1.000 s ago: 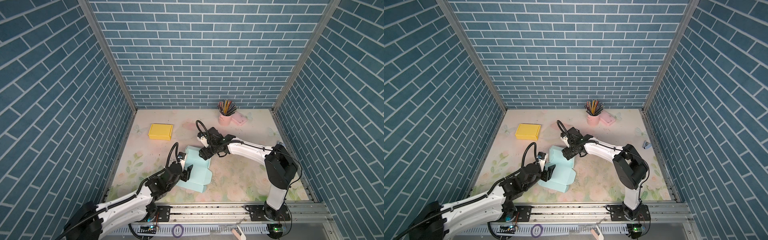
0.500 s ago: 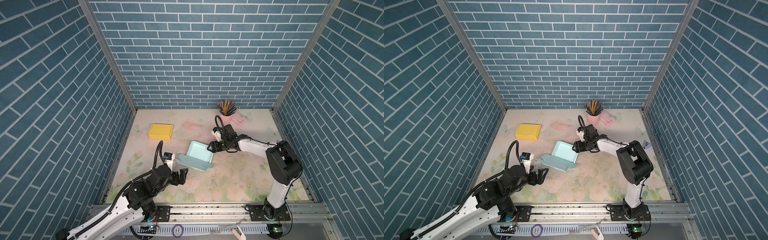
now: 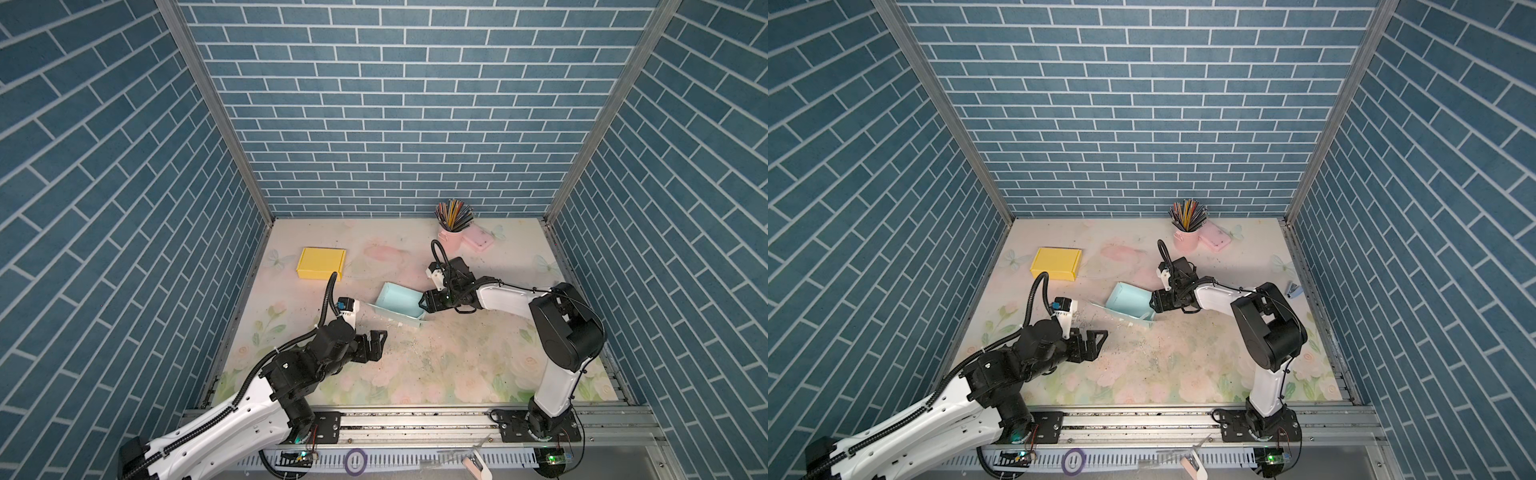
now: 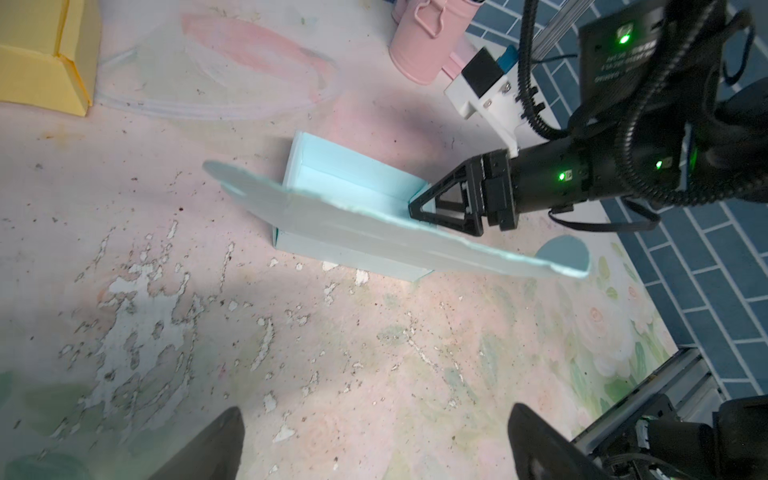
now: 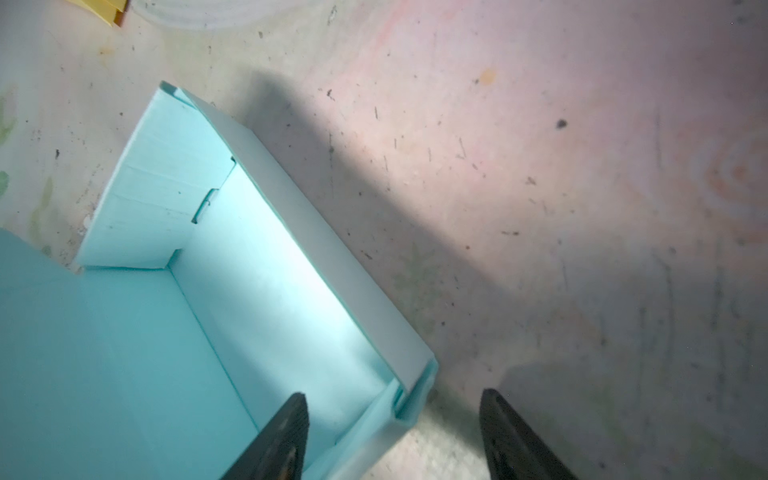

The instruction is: Fold the paper box

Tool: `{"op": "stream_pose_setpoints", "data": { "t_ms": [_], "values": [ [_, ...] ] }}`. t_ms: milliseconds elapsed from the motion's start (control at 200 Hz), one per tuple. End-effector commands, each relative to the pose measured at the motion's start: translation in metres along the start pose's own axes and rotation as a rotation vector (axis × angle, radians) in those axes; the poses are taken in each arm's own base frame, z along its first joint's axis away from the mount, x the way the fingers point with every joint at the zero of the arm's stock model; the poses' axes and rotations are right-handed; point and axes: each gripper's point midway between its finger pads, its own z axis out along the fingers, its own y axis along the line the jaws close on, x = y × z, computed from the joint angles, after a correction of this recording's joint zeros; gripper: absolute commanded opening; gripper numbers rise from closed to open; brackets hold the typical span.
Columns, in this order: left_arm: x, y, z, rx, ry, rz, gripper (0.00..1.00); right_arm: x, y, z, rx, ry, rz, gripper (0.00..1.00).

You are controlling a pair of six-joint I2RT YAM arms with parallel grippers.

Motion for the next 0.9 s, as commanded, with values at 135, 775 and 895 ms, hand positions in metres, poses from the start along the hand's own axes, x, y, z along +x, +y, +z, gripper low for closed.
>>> {"op": "stream_pose_setpoints", "data": {
  "t_ms": [135,775,895],
  "values": [
    [-0.052,-0.033,0.0,0.098,-0.095,-0.055,0.98,0.004,0.018,-0.018,0.015,-0.083,-0.049,0.67],
    [-0.05,-0.009,0.03,-0.094,-0.048,-0.196,0.79,-0.009,0.06,-0.085,0.003,-0.341,-0.093,0.66],
    [-0.049,-0.013,0.034,-0.102,-0.017,-0.185,0.86,-0.007,0.061,-0.087,-0.023,-0.374,-0.08,0.66]
  ]
}}
